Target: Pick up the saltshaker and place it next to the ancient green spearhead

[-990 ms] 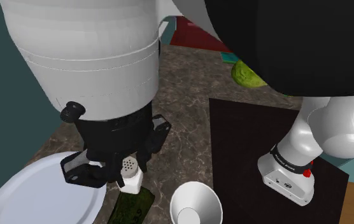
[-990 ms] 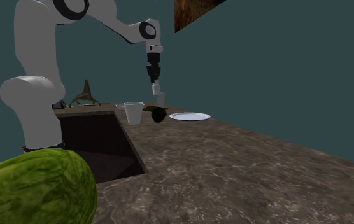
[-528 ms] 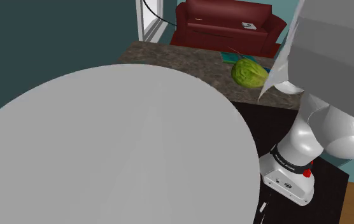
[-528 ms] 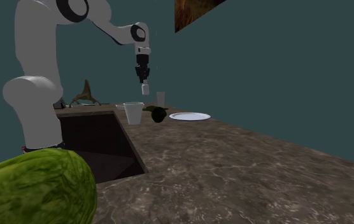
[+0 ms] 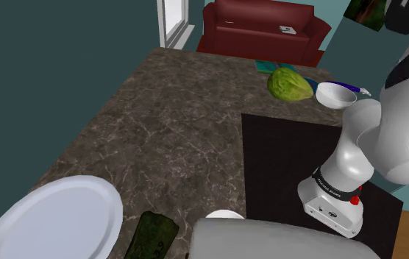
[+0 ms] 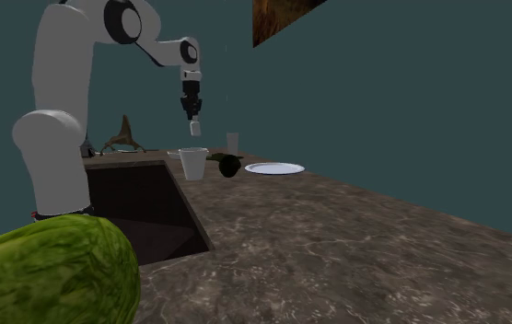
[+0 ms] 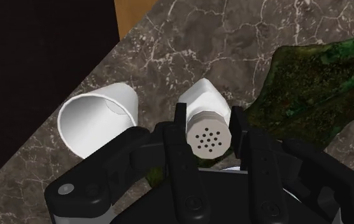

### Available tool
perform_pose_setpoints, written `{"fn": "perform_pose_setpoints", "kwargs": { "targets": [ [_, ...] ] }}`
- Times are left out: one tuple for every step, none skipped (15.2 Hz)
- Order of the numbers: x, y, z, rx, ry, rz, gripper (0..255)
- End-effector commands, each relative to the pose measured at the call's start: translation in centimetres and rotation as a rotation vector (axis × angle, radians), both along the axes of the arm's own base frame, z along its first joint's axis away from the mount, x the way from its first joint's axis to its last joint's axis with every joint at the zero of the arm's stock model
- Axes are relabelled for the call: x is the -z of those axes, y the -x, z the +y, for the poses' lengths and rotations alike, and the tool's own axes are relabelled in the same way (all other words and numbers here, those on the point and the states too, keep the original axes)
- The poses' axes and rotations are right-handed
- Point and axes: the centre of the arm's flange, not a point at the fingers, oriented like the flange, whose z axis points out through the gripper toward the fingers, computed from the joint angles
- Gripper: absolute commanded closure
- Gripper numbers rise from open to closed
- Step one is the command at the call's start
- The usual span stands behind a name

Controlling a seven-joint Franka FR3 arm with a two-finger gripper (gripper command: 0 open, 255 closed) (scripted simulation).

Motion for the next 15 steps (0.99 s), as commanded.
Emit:
{"fn": "perform_pose_setpoints", "kwargs": {
  "targets": [
    [0.1, 2.8, 0.7, 0.002, 0.000, -0.001, 255],
    [0.1, 4.0, 1.1, 0.002, 0.000, -0.001, 255],
    [0.1, 5.3, 1.6, 0.002, 0.000, -0.001, 255],
    [0.1, 6.5, 2.0, 0.002, 0.000, -0.001, 255],
    [0.1, 7.8, 2.5, 0.002, 0.000, -0.001, 255],
    [0.1, 9.0, 2.9, 0.002, 0.000, -0.001, 255],
    [0.1, 10.3, 3.4, 0.002, 0.000, -0.001, 255],
    [0.1, 11.5, 3.8, 0.002, 0.000, -0.001, 255],
    [0.1, 12.7, 4.2, 0.002, 0.000, -0.001, 255],
    [0.1, 14.0, 4.7, 0.002, 0.000, -0.001, 255],
    [0.1, 15.2, 5.1, 0.002, 0.000, -0.001, 255],
    [0.1, 16.5, 5.6, 0.002, 0.000, -0.001, 255],
    [0.1, 17.5, 5.9, 0.002, 0.000, -0.001, 255],
    [0.7, 17.5, 5.9, 0.002, 0.000, -0.001, 255],
    [1.2, 17.5, 5.9, 0.002, 0.000, -0.001, 255]
  ]
}}
